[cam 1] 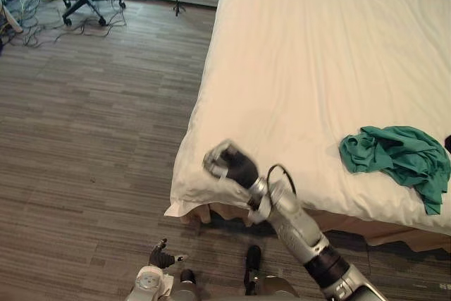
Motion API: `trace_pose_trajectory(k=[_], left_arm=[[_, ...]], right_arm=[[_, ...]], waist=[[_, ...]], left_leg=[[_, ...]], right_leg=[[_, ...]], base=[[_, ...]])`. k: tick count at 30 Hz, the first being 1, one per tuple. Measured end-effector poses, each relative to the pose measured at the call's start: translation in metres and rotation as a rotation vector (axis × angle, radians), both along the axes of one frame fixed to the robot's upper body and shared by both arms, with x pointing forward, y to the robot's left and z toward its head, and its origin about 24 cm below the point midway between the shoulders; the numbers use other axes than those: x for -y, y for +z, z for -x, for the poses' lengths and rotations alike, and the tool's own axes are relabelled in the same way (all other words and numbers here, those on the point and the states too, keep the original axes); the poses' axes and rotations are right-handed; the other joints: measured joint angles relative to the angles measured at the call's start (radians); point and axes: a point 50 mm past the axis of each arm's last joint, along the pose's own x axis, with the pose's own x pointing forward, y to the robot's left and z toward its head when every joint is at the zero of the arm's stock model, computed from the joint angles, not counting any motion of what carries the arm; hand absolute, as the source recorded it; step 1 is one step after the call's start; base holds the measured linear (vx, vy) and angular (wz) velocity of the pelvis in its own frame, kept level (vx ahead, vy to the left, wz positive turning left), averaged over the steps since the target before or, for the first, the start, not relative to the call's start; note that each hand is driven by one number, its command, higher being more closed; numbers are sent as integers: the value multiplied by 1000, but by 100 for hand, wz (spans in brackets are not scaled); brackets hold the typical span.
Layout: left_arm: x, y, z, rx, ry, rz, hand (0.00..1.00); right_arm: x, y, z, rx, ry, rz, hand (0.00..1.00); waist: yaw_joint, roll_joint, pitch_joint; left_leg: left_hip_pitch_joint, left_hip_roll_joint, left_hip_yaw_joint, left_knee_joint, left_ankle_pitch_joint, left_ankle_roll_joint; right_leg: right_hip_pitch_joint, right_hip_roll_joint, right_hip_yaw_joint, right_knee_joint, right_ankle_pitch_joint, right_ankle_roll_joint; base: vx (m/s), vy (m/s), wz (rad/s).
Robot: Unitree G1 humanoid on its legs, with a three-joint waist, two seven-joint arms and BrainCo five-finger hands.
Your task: Tidy the bed and pick cloth on bed and put in laundry
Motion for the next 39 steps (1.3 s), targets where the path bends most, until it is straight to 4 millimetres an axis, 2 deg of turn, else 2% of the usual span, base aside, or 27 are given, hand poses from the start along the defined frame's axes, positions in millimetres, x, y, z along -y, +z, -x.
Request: trace_pose_trajectory(k=[1, 4, 5, 7, 9, 10, 11, 13, 16, 18, 20, 21, 22, 24, 25, 26, 27, 29, 31, 32, 33, 34, 35, 36, 37, 38, 39], left_arm=[[0, 0, 0, 0, 0, 0, 0], [0, 0, 1, -2, -3, 1, 0], [0, 1, -2, 7, 1, 5, 0], [3, 4, -11, 37, -8, 14, 0], [7, 9, -22, 86, -9, 34, 0], [9, 10, -22, 95, -9, 39, 0], [11, 10, -22, 107, 5, 55, 0], [12, 7, -16, 104, 21, 71, 0], [13, 9, -18, 118, 18, 72, 0], [14, 11, -20, 142, 12, 77, 0], [12, 11, -20, 147, 18, 73, 0], [8, 11, -18, 138, 18, 62, 0], [7, 10, -16, 133, 21, 57, 0], [5, 10, -14, 128, 25, 49, 0], [6, 11, -18, 136, 21, 50, 0], [7, 12, -21, 145, 13, 49, 0], [9, 14, -26, 155, 5, 48, 0], [9, 12, -25, 141, 5, 47, 0], [9, 10, -24, 119, -1, 39, 0], [9, 9, -22, 101, -15, 32, 0], [10, 8, -21, 93, -19, 29, 0], [11, 5, -13, 60, -28, 19, 0], [9, 4, -9, 44, -27, 10, 0], [7, 3, -6, 34, -26, 3, 0], [2, 2, -1, 9, -34, -15, 0], [2, 1, 0, -10, -45, -22, 0], [4, 1, -2, -11, -58, -22, 0]], right_arm=[[3, -1, -4, -15, -23, -7, 100], [21, -4, -23, -80, -133, 4, 100], [29, 1, -35, -93, -177, 12, 100], [51, 17, -56, -85, -259, 25, 100], [90, 34, -79, -108, -385, 54, 100], [104, 33, -84, -136, -425, 62, 100], [121, 25, -86, -191, -470, 55, 100], [147, -9, -80, -333, -535, 25, 100], [155, -23, -71, -351, -535, -5, 100], [166, -43, -58, -407, -570, -21, 100], [173, -70, -40, -480, -605, -88, 100], [174, -96, -23, -557, -634, -146, 100], [174, -105, -16, -586, -643, -158, 0], [177, -154, 24, -761, -713, -207, 0], [183, -189, 57, -923, -788, -214, 0], [189, -214, 88, -1059, -858, -210, 0], [194, -249, 146, -1302, -974, -201, 0], [192, -279, 224, -1627, -1081, -173, 0], [184, -288, 280, -1831, -1117, -149, 0], [175, -291, 302, -1918, -1106, -130, 0], [170, -292, 307, -1940, -1095, -129, 0], [159, -295, 305, -1955, -1038, -121, 0], [153, -297, 295, -1932, -985, -107, 0], [149, -297, 291, -1920, -952, -97, 0], [141, -298, 280, -1882, -885, -100, 0], [139, -298, 263, -1830, -825, -77, 0], [139, -297, 256, -1806, -807, -70, 0]], waist=[[0, 3, 0], [1, 34, 12], [0, 48, 28], [0, 78, 78], [2, 130, 168], [2, 143, 188], [3, 159, 216], [2, 166, 230], [-9, 166, 230], [-11, 159, 225], [-13, 139, 209], [-26, 117, 188], [-36, 110, 179], [-54, 76, 145], [-61, 69, 134], [-66, 67, 128], [-72, 69, 128], [-106, 76, 125], [-128, 73, 124], [-134, 68, 117], [-135, 65, 113], [-137, 86, 104], [-140, 84, 93], [-141, 86, 94], [-137, 60, 78], [-132, 51, 73], [-132, 54, 75]], left_leg=[[0, 0, 0, 0, 0, -1], [-25, -2, -1, 7, 1, -1], [-57, -6, -1, 19, 2, 0], [-96, -13, -5, 38, 8, 6], [-132, -21, -14, 52, 19, 10], [-140, -22, -17, 52, 23, 11], [-143, -23, -23, 48, 27, 9], [-142, -20, -24, 34, 30, 6], [-127, -20, -21, 33, 26, 7], [-104, -20, -17, 35, 17, 8], [-90, -19, -2, 36, 2, 9], [-83, -18, 8, 42, -10, 9], [-81, -18, 14, 45, -14, 10], [-55, -19, 52, 49, -33, 11], [-46, -21, 62, 50, -40, 12], [-41, -22, 74, 49, -44, 13], [-24, -27, 90, 39, -47, 13], [11, -32, 123, 15, -50, 12], [51, -32, 170, -2, -56, 5], [78, -24, 208, -2, -59, 4], [83, -20, 228, -2, -60, 4], [93, 21, 298, 2, -64, 1], [104, 45, 337, 5, -64, -2], [112, 51, 356, 11, -64, -2], [125, 47, 392, 31, -70, -11], [122, 56, 421, 76, -89, -34], [118, 67, 429, 104, -91, -36]], right_leg=[[0, 0, 0, 0, 0, 0], [-19, -2, 6, 0, 7, -9], [-45, -6, 15, 0, 16, -20], [-80, -15, 18, 7, 34, -23], [-108, -22, 22, 7, 50, -26], [-114, -23, 22, 8, 53, -25], [-117, -24, 20, 8, 53, -25], [-125, -17, 25, 8, 52, -24], [-113, -15, 30, 7, 48, -20], [-91, -12, 42, 7, 40, -10], [-81, -10, 51, 7, 33, -5], [-76, -8, 59, 6, 30, -1], [-74, -8, 62, 6, 27, 1], [-66, -7, 95, 6, 24, 6], [-64, -7, 106, 6, 23, 8], [-64, -7, 113, 7, 22, 9], [-60, -9, 130, 7, 20, 11], [-53, -6, 150, 7, 19, 13], [-40, 7, 179, 8, 19, 14], [-32, 13, 160, 7, 10, 6], [-29, 11, 123, 8, -9, -12], [-59, 3, -52, 111, -73, -76], [-89, -3, -123, 217, -124, -100], [-96, -8, -154, 272, -146, -96], [-98, -38, -186, 332, -177, -69], [-110, -30, -165, 340, -205, -67], [-111, -23, -148, 341, -204, -69]], base=[[0, 0, 0], [-34, -6, -2], [-67, -9, -4], [-65, -10, 5], [-75, -13, 10], [-59, -17, 9], [-24, -17, 5], [27, -14, -6], [44, 16, -5], [40, 35, -4], [48, 40, -11], [57, 44, -16], [77, 55, -25], [101, 73, -42], [89, 63, -39], [86, 63, -38], [84, 61, -39], [75, 55, -48], [17, 13, -66], [-3, -16, -62], [-29, -40, -86], [-11, -33, -101], [26, -28, -111], [135, -42, -103], [163, -111, -100], [135, -134, -92], [81, -146, -74]])
